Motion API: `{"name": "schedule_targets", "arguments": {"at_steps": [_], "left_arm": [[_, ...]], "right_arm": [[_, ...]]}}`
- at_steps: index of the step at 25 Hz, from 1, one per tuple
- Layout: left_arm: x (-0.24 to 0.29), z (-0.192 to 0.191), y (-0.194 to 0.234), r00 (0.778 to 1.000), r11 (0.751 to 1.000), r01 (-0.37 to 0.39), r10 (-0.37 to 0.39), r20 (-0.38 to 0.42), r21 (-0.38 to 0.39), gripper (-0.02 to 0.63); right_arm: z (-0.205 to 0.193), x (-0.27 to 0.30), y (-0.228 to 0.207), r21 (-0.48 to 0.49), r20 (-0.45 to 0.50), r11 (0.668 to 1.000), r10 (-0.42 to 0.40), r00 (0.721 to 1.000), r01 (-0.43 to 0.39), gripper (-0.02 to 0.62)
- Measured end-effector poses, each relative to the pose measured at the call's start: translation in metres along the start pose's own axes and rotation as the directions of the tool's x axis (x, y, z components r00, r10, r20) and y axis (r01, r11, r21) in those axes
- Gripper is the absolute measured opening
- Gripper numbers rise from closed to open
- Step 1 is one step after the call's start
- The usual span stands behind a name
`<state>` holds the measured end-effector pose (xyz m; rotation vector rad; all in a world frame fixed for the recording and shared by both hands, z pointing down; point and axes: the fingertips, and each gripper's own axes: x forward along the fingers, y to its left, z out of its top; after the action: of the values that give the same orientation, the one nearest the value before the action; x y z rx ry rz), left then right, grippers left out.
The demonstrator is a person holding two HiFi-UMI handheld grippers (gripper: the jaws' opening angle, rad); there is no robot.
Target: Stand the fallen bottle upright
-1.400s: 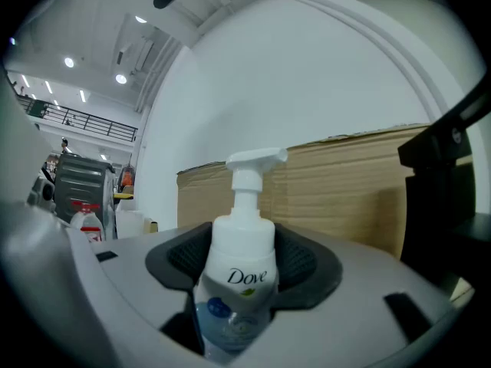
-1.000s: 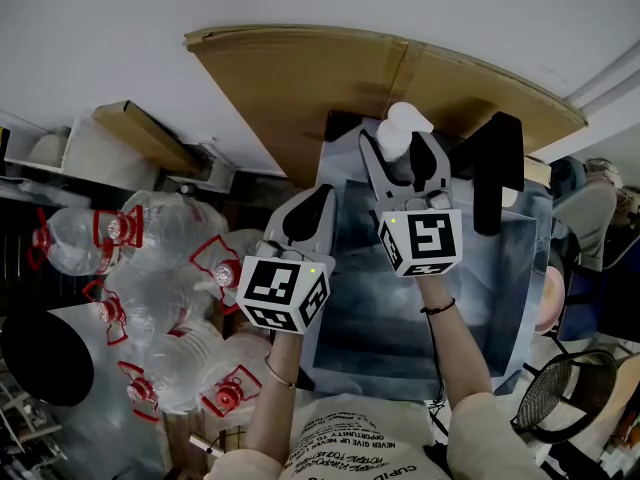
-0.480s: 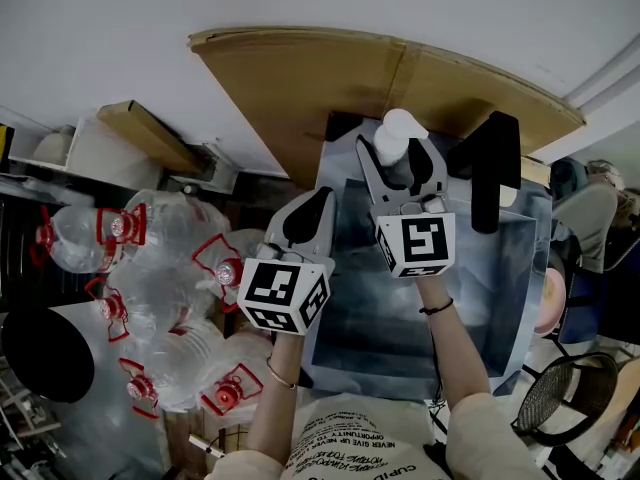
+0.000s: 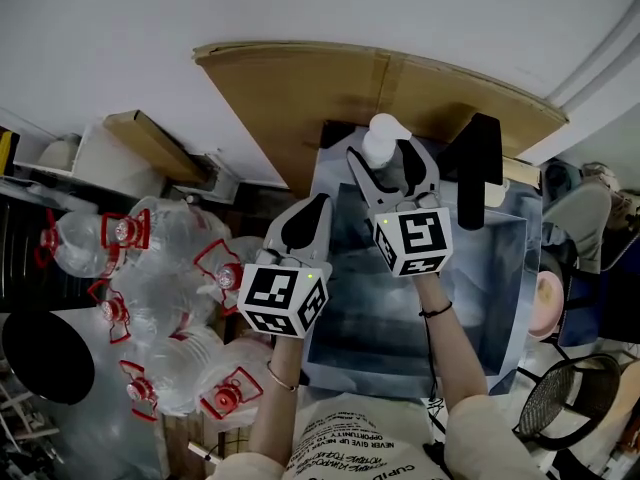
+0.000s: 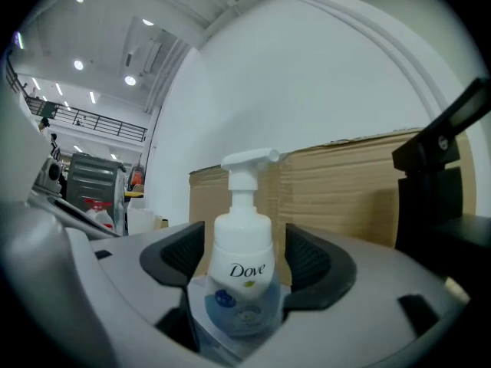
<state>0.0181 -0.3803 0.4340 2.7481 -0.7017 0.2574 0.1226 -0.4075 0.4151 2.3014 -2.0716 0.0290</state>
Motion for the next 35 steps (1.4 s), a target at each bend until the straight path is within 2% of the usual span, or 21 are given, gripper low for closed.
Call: {"name": "schedule_targets", "arguments": {"at_steps": [9,14,21,26,35], "left_arm": [[-0.020,0.013,-0.017,0.999,0.999,-0.032,0.031,0.035,0.010,0.028],[-0.034,0.021,-0.033,0.998,0.999,-0.045,0.044,0.053,0.022,0.028],[-0.056,0.031,-0.059,0.995,0.997,-0.062,0.058,0.080,0.048,0.028],[-0.071,0.038,-0.083,0.993,0.994,-0.064,0.055,0.104,0.083,0.028],[-0.103,0.044,-0.120,0.986,0.987,-0.079,0.057,0.155,0.140,0.028]], "right_arm": [[0.016,-0.033,0.003,0.051,0.025,0.999,-0.009,1.000,0.007,0.305],[0.024,-0.057,0.007,0.051,0.003,0.999,0.007,1.000,-0.007,0.192],[0.032,-0.097,0.012,0.041,-0.032,0.998,0.055,0.998,-0.053,0.083],[0.037,-0.129,0.011,0.052,-0.045,0.994,0.095,0.994,-0.093,0.034],[0.047,-0.183,0.009,0.087,-0.044,0.983,0.163,0.986,-0.159,0.008]]}}
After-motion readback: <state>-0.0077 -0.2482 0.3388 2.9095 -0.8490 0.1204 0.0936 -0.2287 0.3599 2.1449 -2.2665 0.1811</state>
